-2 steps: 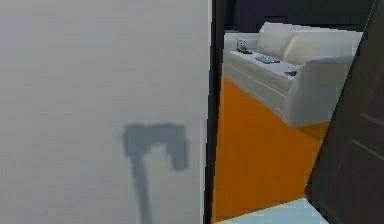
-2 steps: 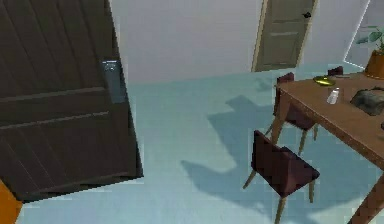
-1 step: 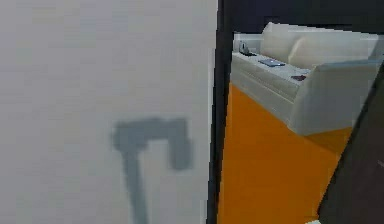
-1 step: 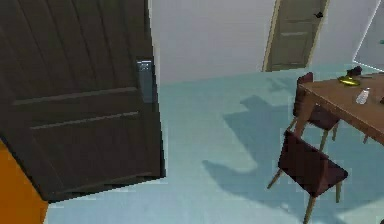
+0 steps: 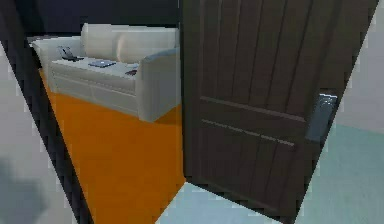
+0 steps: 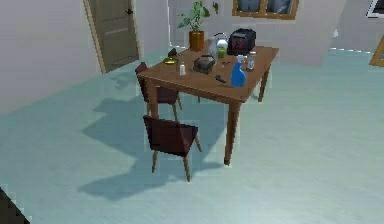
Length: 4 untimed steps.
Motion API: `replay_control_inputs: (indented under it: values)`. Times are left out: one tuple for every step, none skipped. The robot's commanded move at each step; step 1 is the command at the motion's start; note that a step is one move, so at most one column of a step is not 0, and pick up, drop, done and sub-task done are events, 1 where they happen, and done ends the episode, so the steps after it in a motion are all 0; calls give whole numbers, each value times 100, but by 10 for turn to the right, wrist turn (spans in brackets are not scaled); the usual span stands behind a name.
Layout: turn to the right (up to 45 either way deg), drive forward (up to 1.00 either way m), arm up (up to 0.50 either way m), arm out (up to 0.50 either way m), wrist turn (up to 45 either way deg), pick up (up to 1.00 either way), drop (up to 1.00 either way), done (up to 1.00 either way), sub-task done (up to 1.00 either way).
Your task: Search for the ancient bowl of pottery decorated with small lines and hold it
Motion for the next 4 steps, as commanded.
replay_control_inputs:
  values:
    - [90, 0, 0, 0, 0, 0, 0, 0, 0]
    - [0, 45, 0, 0, 0, 0, 0, 0, 0]
    - [-360, 0, 0, 0, 0, 0, 0, 0, 0]
    - [0, 85, 0, 0, 0, 0, 0, 0, 0]
